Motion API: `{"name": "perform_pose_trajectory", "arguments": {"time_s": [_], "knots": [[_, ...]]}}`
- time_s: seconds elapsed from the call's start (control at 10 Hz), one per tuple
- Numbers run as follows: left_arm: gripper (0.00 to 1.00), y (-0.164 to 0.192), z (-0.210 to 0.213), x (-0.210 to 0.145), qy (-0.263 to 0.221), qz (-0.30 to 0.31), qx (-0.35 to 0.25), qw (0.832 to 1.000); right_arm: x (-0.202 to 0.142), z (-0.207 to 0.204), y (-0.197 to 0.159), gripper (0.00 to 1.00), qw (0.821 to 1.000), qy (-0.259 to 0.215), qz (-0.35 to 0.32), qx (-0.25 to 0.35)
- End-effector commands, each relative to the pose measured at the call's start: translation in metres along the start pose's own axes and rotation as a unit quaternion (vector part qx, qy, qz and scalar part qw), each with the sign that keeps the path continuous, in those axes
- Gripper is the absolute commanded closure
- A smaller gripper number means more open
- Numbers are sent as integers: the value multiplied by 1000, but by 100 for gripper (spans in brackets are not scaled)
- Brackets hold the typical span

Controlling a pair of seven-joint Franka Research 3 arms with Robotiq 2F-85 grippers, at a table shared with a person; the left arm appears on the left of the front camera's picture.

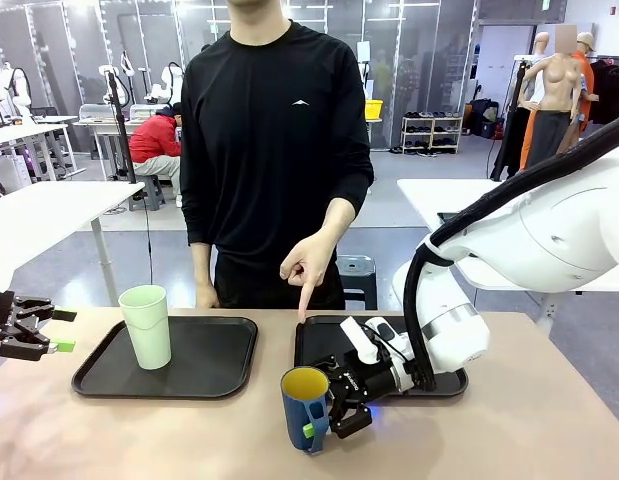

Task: Sort and store the cups by type.
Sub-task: Pick up the Handle plastic cup and place it into the empty Flat Tray.

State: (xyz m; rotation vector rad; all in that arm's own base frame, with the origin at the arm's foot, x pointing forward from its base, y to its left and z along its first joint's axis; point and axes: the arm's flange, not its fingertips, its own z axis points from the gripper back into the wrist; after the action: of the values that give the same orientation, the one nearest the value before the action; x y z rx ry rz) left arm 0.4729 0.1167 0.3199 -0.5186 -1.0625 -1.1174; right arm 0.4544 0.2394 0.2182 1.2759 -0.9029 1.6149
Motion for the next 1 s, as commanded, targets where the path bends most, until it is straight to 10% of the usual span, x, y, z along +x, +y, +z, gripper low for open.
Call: {"name": "perform_pose_trajectory", "arguments": {"time_s": [0.0,0.1,0.2,0.9], "knots": [[0,1,-1,-1,-8,-5,2,1000,0,-1,-6,37,1000,-6,-8,15],[0,1,-1,-1,-8,-5,2,1000,1,-2,-7,21,1000,-8,-7,13],[0,1,-1,-1,-8,-5,2,1000,1,-2,-8,55,1000,-5,-11,9],[0,1,-1,-1,-8,-5,2,1000,49,52,5,55,998,-24,-34,-44]]}}
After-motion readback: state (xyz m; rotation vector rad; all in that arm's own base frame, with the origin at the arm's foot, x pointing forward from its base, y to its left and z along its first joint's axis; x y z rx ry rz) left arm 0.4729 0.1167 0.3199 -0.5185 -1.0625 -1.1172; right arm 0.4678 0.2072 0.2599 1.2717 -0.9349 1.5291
